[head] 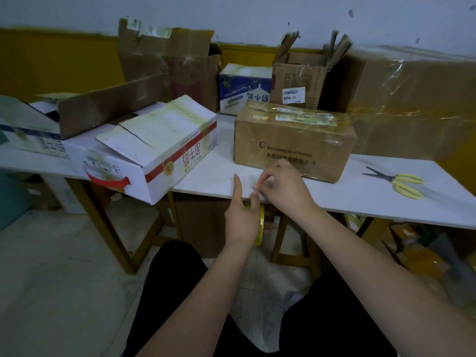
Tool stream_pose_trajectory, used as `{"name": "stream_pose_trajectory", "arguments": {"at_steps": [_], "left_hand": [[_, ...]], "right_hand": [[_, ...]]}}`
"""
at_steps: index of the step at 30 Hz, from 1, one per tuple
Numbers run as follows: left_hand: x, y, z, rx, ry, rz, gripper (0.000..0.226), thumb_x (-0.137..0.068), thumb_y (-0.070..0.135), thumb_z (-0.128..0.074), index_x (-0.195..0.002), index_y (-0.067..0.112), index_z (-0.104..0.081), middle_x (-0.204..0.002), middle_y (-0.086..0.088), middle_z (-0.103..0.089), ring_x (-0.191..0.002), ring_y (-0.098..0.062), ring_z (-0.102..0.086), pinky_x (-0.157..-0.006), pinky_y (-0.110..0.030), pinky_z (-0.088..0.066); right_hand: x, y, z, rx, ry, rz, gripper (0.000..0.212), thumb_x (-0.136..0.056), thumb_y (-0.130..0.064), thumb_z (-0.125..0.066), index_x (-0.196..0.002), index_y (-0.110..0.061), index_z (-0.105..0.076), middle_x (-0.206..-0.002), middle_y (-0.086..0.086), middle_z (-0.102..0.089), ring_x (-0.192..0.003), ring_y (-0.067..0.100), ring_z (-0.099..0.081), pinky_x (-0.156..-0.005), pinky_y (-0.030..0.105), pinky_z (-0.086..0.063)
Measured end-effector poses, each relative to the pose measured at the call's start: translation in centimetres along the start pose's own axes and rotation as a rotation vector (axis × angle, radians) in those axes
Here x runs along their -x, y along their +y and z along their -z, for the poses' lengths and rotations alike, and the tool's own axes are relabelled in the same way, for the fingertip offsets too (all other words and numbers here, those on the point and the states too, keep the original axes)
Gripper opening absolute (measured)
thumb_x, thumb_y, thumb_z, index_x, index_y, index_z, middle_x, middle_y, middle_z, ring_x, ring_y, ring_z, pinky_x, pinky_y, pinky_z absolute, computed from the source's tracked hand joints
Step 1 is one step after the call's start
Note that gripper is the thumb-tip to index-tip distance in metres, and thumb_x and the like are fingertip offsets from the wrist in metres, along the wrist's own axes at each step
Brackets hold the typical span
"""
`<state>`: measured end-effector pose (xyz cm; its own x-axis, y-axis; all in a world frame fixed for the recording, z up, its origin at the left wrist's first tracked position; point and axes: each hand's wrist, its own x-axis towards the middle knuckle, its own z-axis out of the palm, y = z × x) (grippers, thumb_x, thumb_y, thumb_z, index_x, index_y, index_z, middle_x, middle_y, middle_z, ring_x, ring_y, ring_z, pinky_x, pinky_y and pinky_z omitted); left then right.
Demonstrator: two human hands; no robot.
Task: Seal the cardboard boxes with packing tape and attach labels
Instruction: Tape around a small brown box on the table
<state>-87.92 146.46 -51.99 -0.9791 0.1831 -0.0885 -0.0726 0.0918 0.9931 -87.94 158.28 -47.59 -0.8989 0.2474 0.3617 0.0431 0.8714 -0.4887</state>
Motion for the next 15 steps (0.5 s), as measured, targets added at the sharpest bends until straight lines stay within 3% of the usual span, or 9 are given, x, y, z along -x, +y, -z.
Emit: {"name": "stream_pose_trajectory", "arguments": {"at_steps": [2,3,4,7,11,15], "left_hand": [[-0.2,0.5,0.0,-0.049,0.063,-0.025,0.071,-0.100,0.046,-0.053,-0.156,0.047,-0.011,-0.095,0.002,-0.068,-0.070,-0.014,-0.069,-0.068,-0.030,-0.060],[-0.3,0.7,0.1,-0.089,0.097,-0.041,0.072,-0.100,0.044,-0.055,-0.158,0.040,-0.012,-0.094,0.007,-0.064,-0.067,-0.004,-0.062,-0.063,-0.018,-0.054],[-0.4,1.0,0.2,-0.123,0.124,-0.044,0.074,-0.100,0.044,-0.055,-0.159,0.037,-0.012,-0.098,0.008,-0.063,-0.067,-0.003,-0.055,-0.061,-0.015,-0.047],[-1.0,1.7,0.4,-0.230,0.188,0.005,0.078,-0.099,0.049,-0.054,-0.160,0.035,-0.009,-0.125,-0.010,-0.062,-0.086,-0.016,-0.048,-0.072,-0.028,-0.041],[-1.1,2.5,1.0,-0.456,0.192,0.014,0.076,-0.101,0.055,-0.045,-0.161,0.033,-0.003,-0.130,-0.015,-0.060,-0.106,-0.029,-0.059,-0.075,-0.033,-0.043],[0.5,4.1,4.3,-0.780,0.251,-0.075,0.063,-0.102,0.056,-0.038,-0.158,0.031,-0.026,-0.127,-0.010,-0.064,-0.107,-0.026,-0.064,-0.076,-0.037,-0.050]], "right_hand": [[-0.2,0.3,0.2,0.066,0.012,-0.035,0.048,-0.079,-0.041,-0.080,-0.112,-0.012,-0.061,-0.120,0.003,-0.046,-0.097,0.021,-0.057,-0.079,0.035,-0.050],[-0.3,0.4,0.3,0.110,0.012,-0.074,0.063,-0.077,-0.046,-0.080,-0.121,-0.011,-0.053,-0.127,0.005,-0.042,-0.099,0.026,-0.058,-0.076,0.036,-0.051],[-0.4,0.4,0.4,0.157,0.015,-0.100,0.070,-0.077,-0.050,-0.079,-0.126,-0.011,-0.048,-0.131,0.007,-0.040,-0.100,0.029,-0.058,-0.072,0.037,-0.050],[-0.1,-0.1,-0.3,0.258,0.036,-0.047,0.060,-0.086,-0.049,-0.070,-0.128,-0.013,-0.047,-0.132,0.007,-0.041,-0.097,0.031,-0.059,-0.063,0.034,-0.046],[0.5,-0.6,-0.8,0.247,0.060,-0.053,0.047,-0.093,-0.044,-0.061,-0.128,-0.017,-0.049,-0.129,0.004,-0.045,-0.093,0.028,-0.061,-0.059,0.032,-0.043],[1.5,0.7,1.1,0.162,0.244,0.041,0.030,-0.096,-0.043,-0.056,-0.115,-0.020,-0.060,-0.114,-0.003,-0.054,-0.086,0.020,-0.062,-0.058,0.032,-0.048]]}}
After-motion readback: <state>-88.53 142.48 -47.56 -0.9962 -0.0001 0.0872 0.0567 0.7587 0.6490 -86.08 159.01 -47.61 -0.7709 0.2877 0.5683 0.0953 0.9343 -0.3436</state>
